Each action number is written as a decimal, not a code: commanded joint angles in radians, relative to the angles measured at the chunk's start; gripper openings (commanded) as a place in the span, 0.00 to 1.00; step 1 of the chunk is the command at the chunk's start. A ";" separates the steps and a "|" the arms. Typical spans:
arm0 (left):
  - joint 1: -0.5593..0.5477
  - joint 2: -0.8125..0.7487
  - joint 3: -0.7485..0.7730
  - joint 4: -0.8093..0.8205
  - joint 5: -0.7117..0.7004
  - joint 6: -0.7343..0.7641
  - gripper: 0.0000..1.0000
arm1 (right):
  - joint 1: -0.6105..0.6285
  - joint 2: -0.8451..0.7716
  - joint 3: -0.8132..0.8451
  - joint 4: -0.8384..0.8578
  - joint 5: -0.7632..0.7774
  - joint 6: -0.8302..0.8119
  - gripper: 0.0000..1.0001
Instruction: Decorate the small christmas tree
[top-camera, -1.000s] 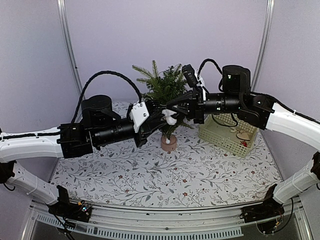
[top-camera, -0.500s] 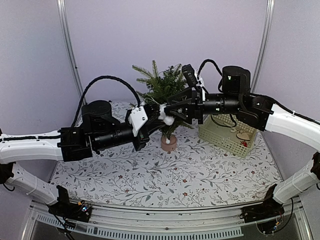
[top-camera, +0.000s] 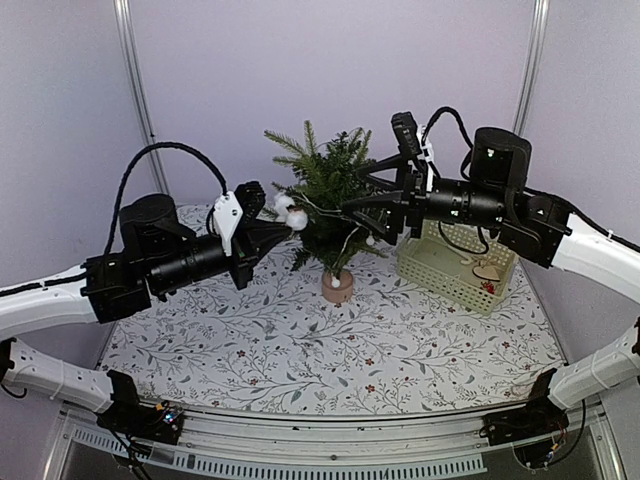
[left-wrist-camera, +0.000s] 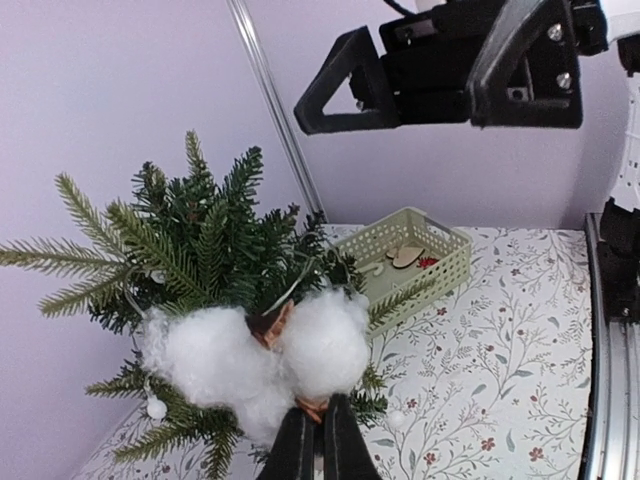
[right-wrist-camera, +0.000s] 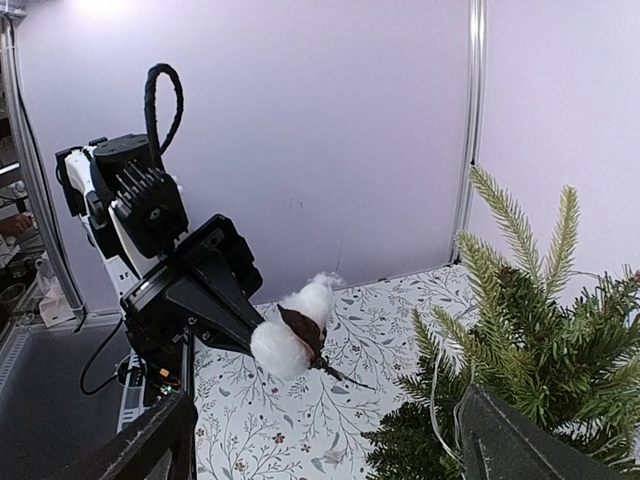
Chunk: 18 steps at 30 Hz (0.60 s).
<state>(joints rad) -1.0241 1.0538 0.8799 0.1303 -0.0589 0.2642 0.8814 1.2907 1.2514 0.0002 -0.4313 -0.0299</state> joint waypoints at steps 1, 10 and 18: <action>0.020 0.038 0.011 -0.074 0.051 -0.056 0.00 | -0.023 -0.043 -0.036 0.038 0.057 -0.002 0.97; 0.145 0.117 0.016 0.055 0.175 -0.173 0.00 | -0.060 -0.095 -0.078 0.044 0.060 0.016 0.99; 0.224 0.203 0.047 0.091 0.265 -0.218 0.00 | -0.072 -0.126 -0.095 0.038 0.076 0.015 0.99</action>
<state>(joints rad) -0.8246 1.2289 0.8928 0.1658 0.1326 0.0795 0.8196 1.1969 1.1709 0.0231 -0.3748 -0.0189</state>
